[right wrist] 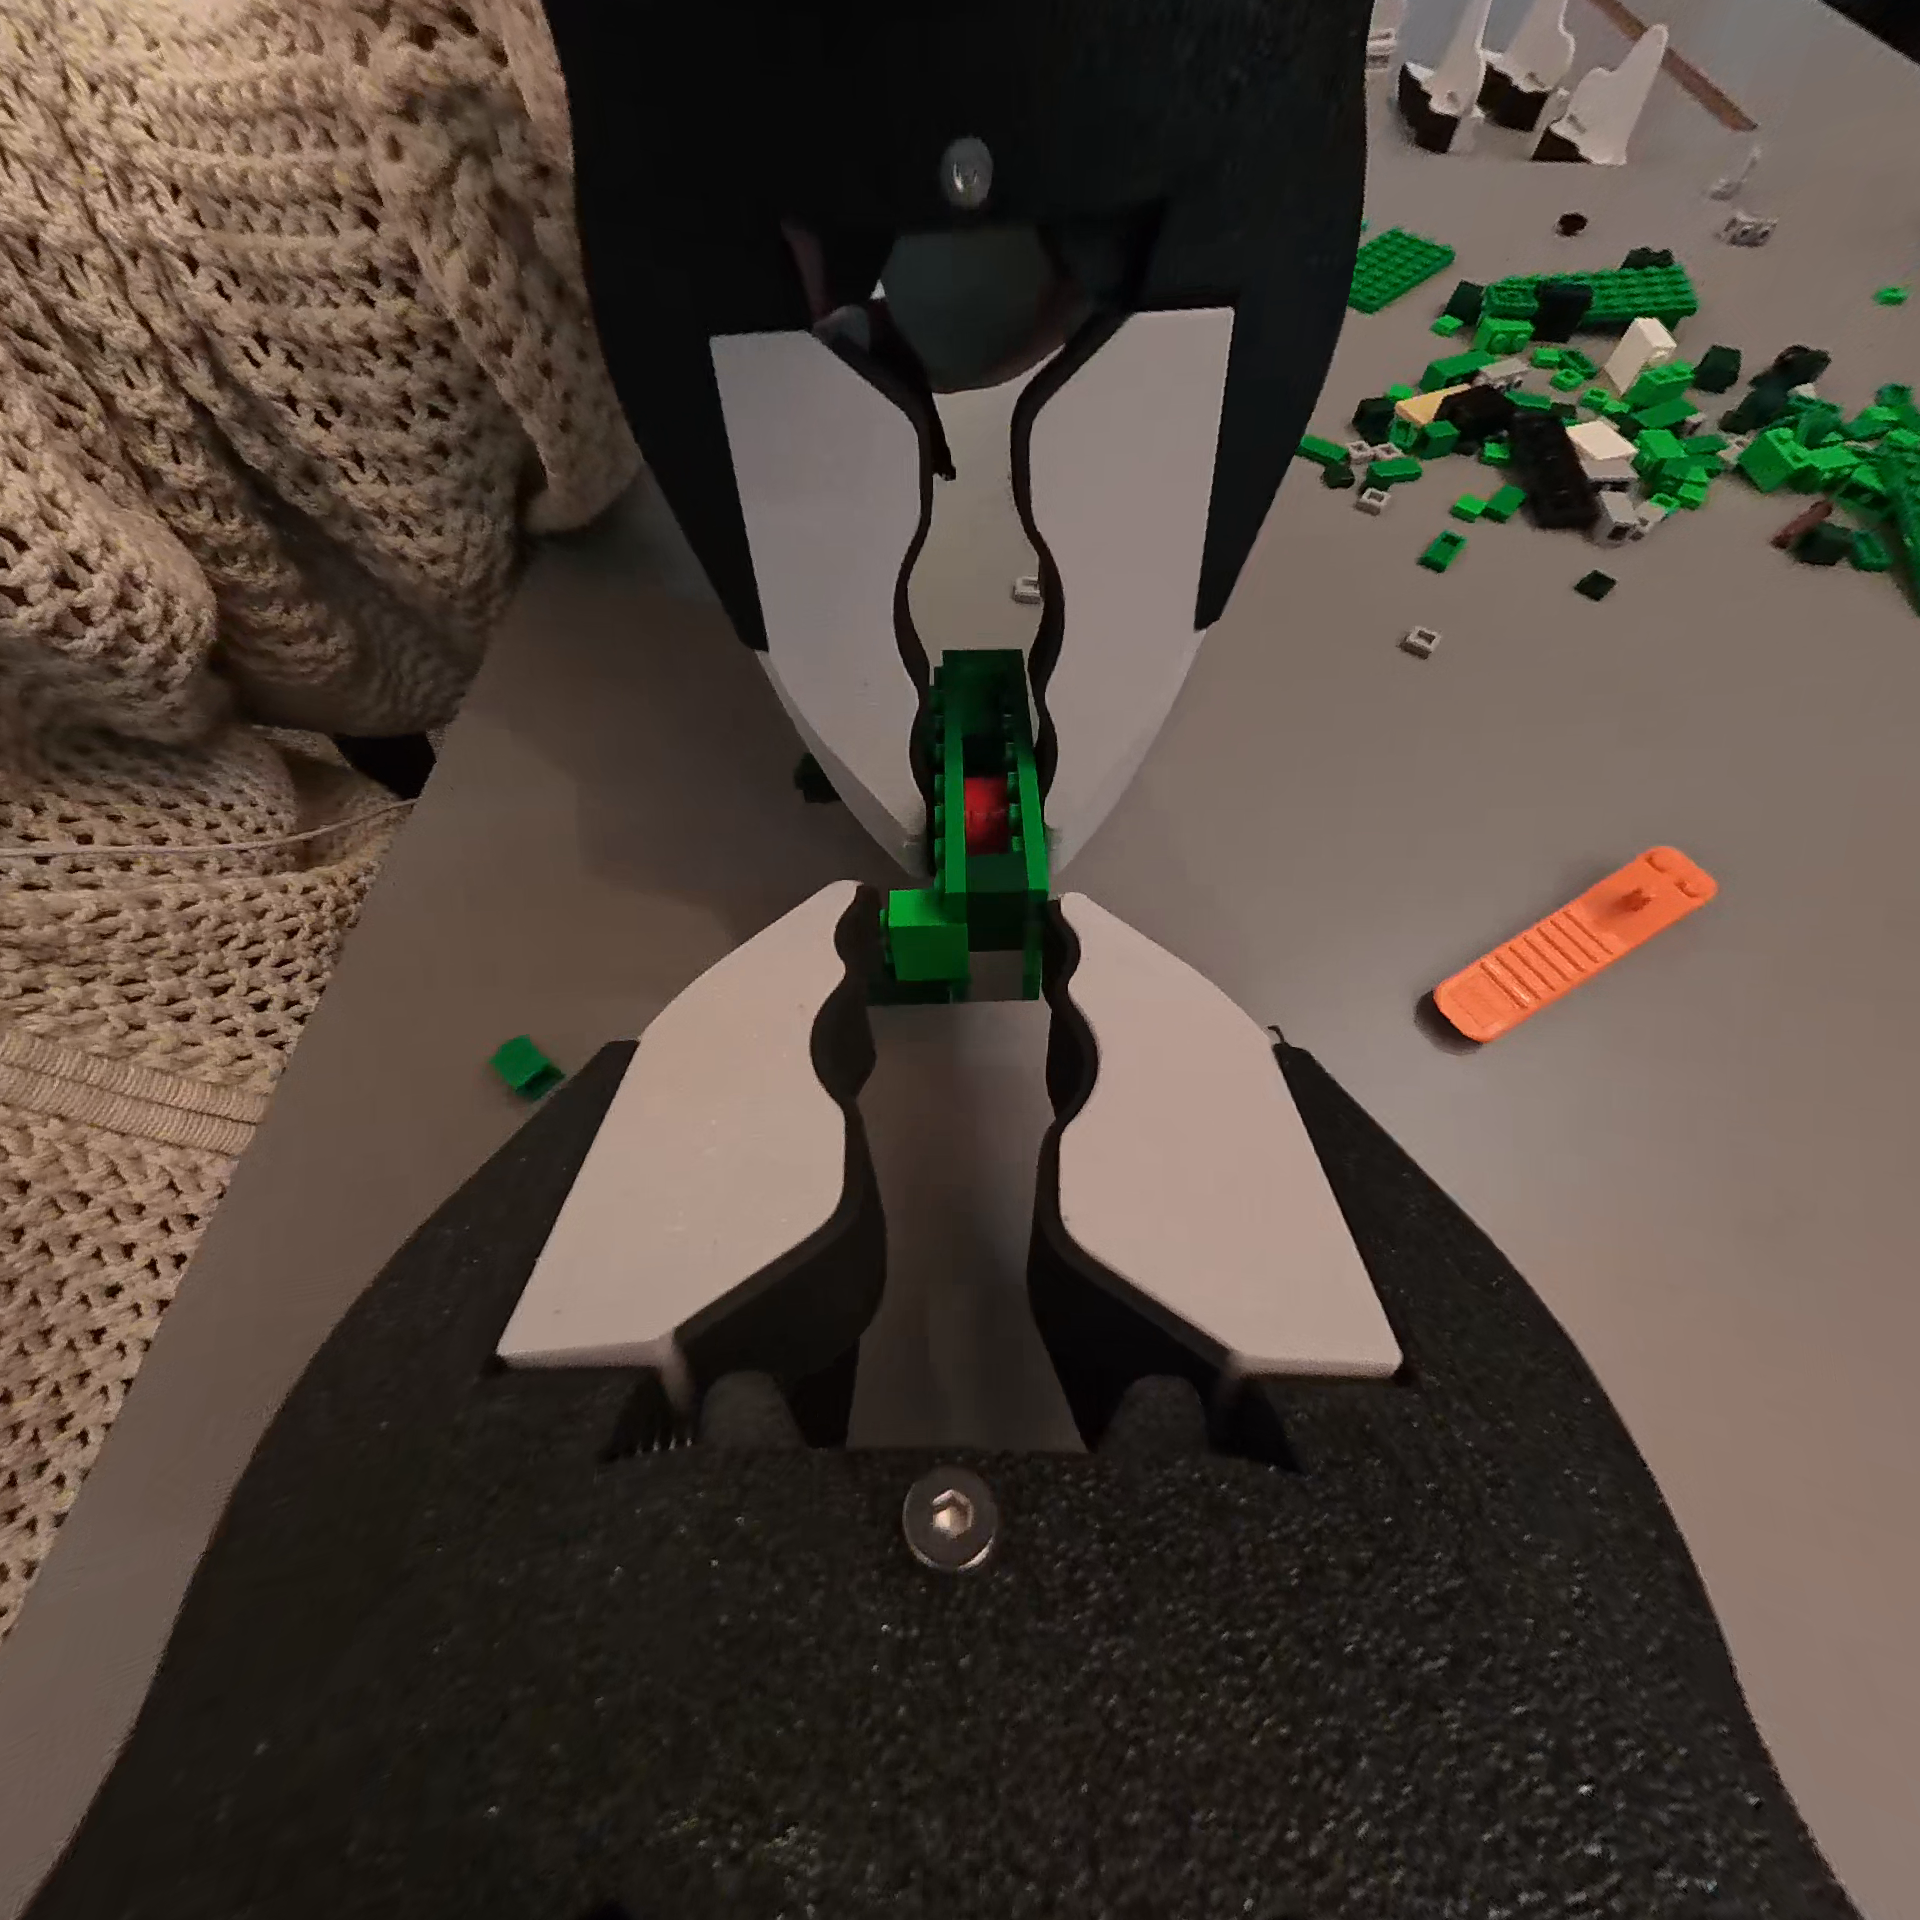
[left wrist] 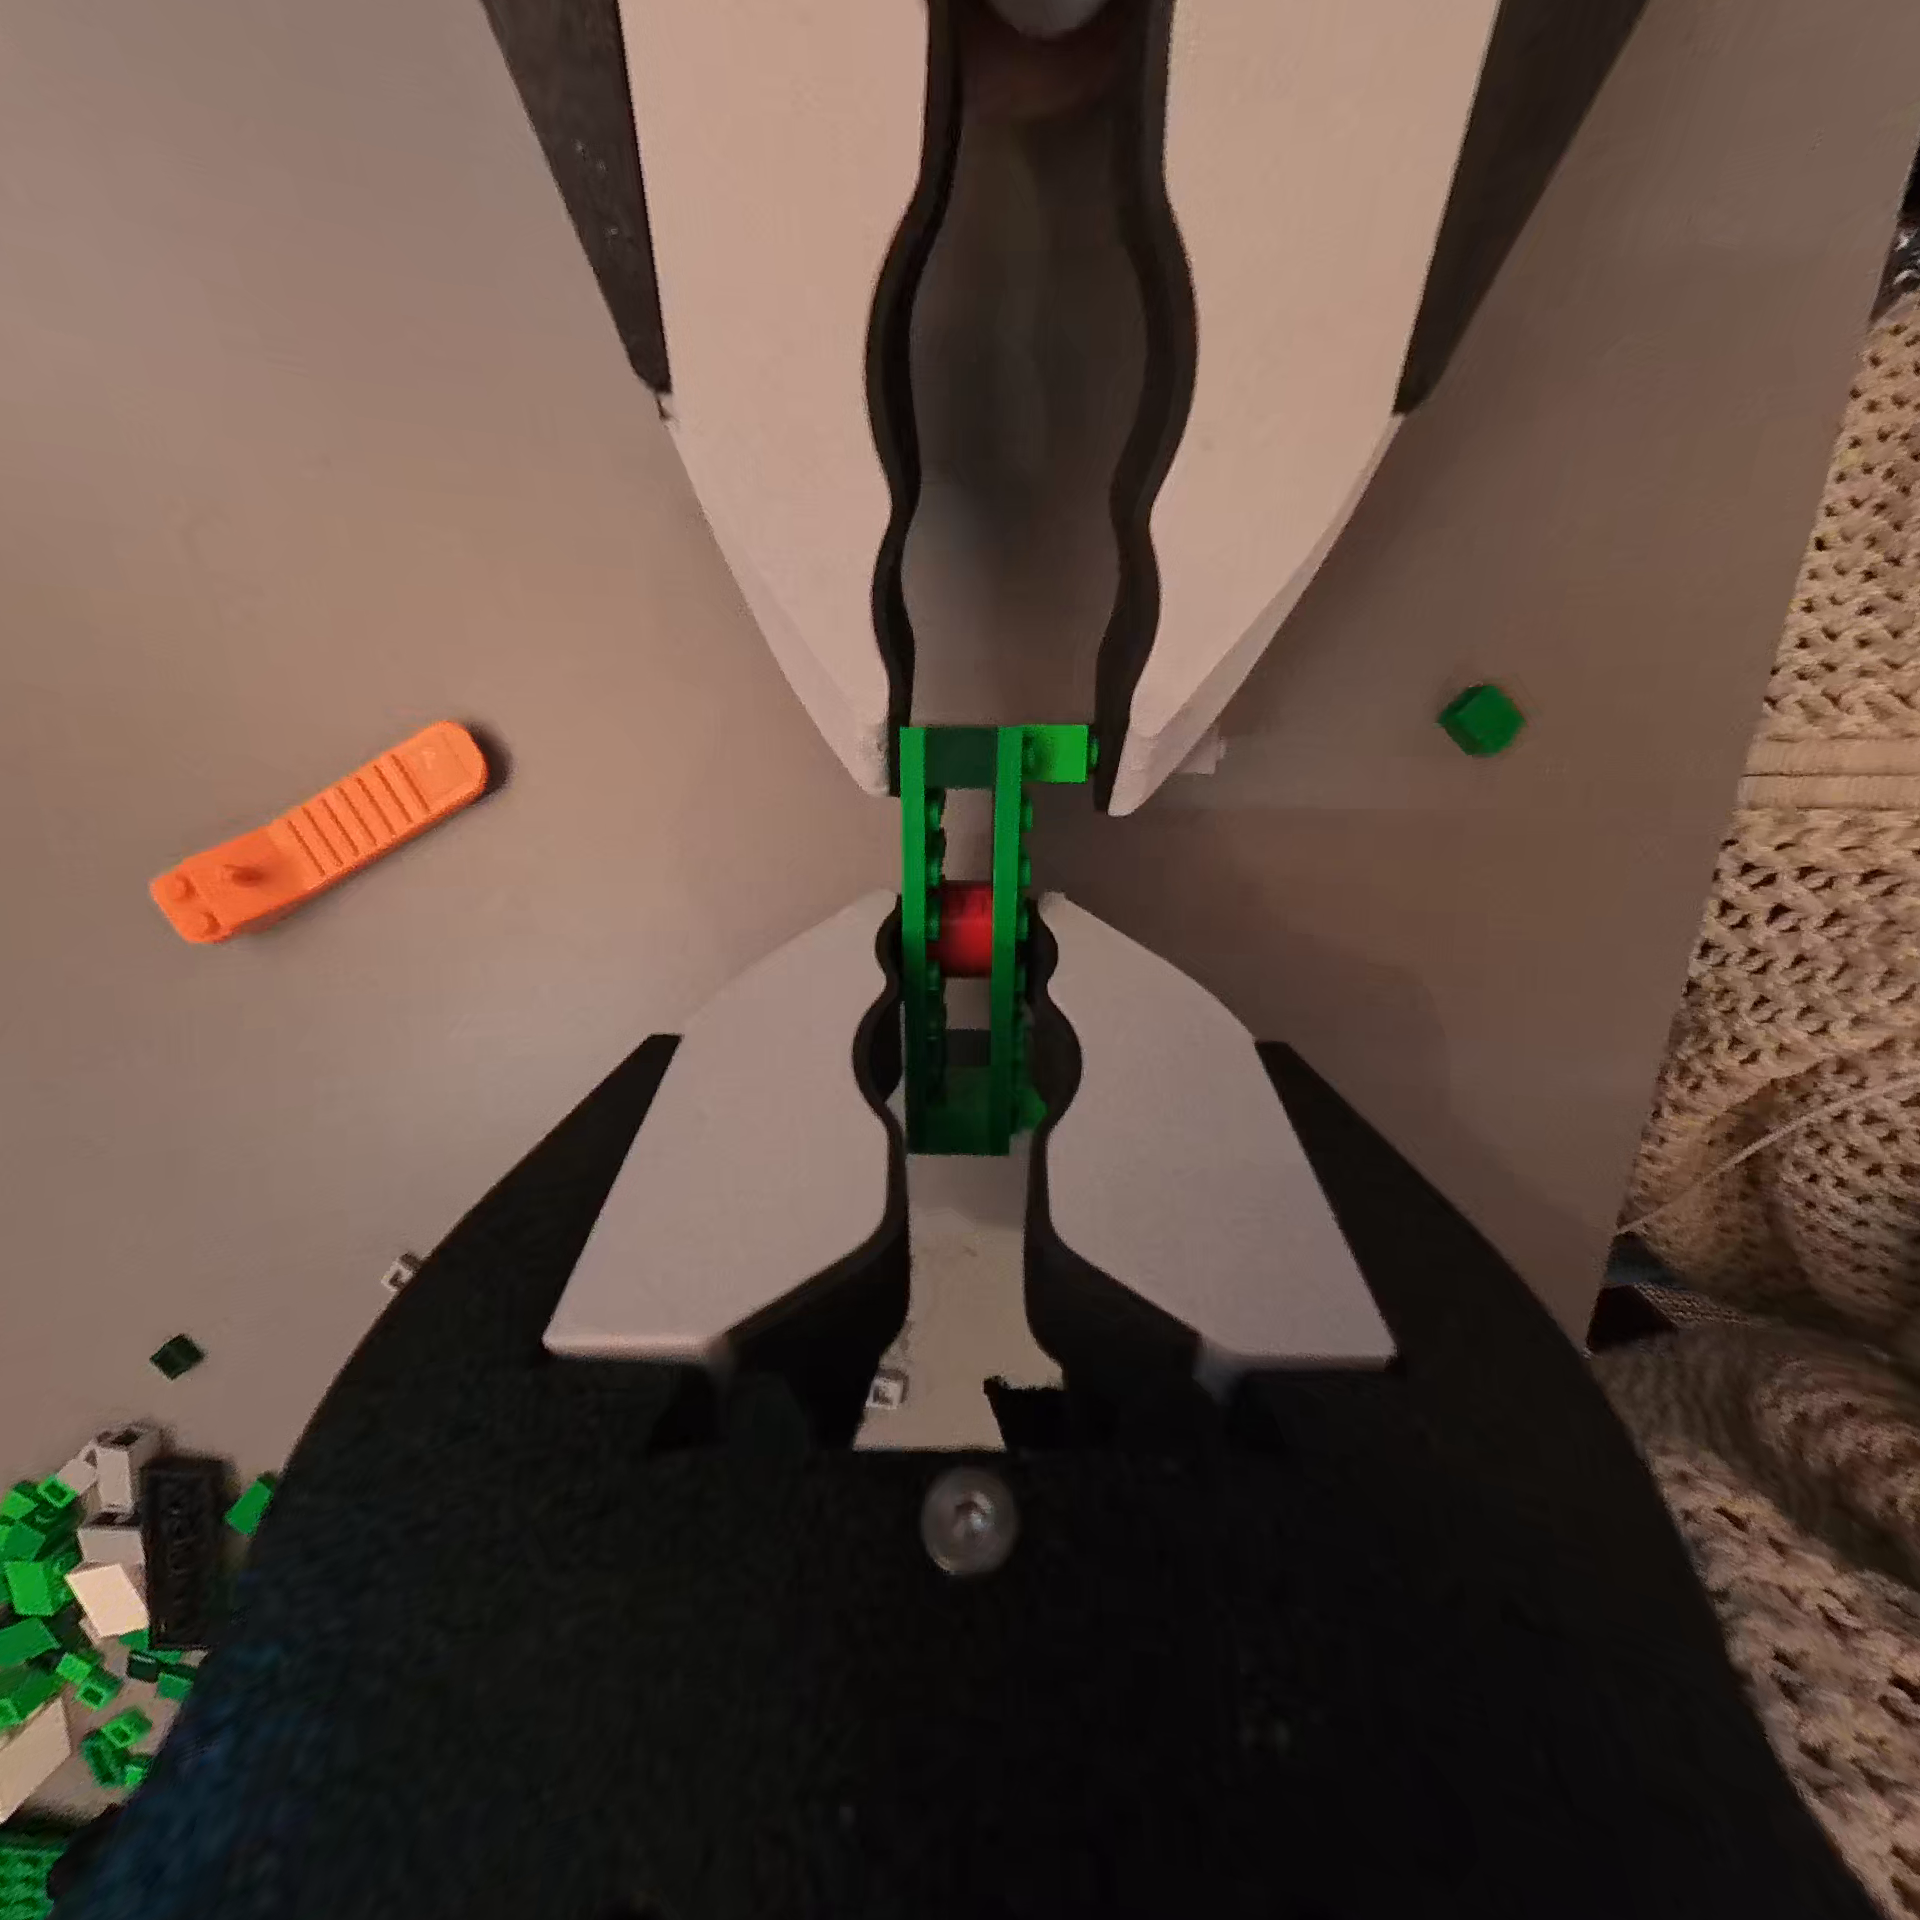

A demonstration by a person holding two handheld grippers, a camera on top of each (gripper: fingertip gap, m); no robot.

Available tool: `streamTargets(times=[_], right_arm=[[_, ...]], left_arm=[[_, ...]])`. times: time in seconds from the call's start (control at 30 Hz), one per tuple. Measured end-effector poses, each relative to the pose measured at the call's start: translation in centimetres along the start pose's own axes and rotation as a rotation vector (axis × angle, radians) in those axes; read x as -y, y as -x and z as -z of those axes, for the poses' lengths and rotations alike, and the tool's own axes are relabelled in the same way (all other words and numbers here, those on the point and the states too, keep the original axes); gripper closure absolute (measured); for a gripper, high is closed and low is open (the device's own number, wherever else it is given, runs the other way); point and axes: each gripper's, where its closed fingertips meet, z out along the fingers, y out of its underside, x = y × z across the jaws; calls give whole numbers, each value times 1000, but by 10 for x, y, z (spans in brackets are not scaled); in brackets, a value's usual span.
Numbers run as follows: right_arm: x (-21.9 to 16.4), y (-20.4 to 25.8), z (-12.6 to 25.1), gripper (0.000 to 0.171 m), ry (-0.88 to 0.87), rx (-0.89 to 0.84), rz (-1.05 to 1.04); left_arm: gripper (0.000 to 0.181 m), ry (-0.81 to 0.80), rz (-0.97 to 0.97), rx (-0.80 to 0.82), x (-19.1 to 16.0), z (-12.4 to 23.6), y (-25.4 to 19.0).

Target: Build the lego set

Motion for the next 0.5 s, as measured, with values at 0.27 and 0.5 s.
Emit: streamTargets(times=[0.27, 0.5], right_arm=[[9, 0, 6, 142, -48, -26, 32], [1, -10, 29, 134, 29, -140, -19]], left_arm=[[153, 44, -38, 23, 1, -10, -1], [162, 118, 40, 51, -14, -3, 10]])
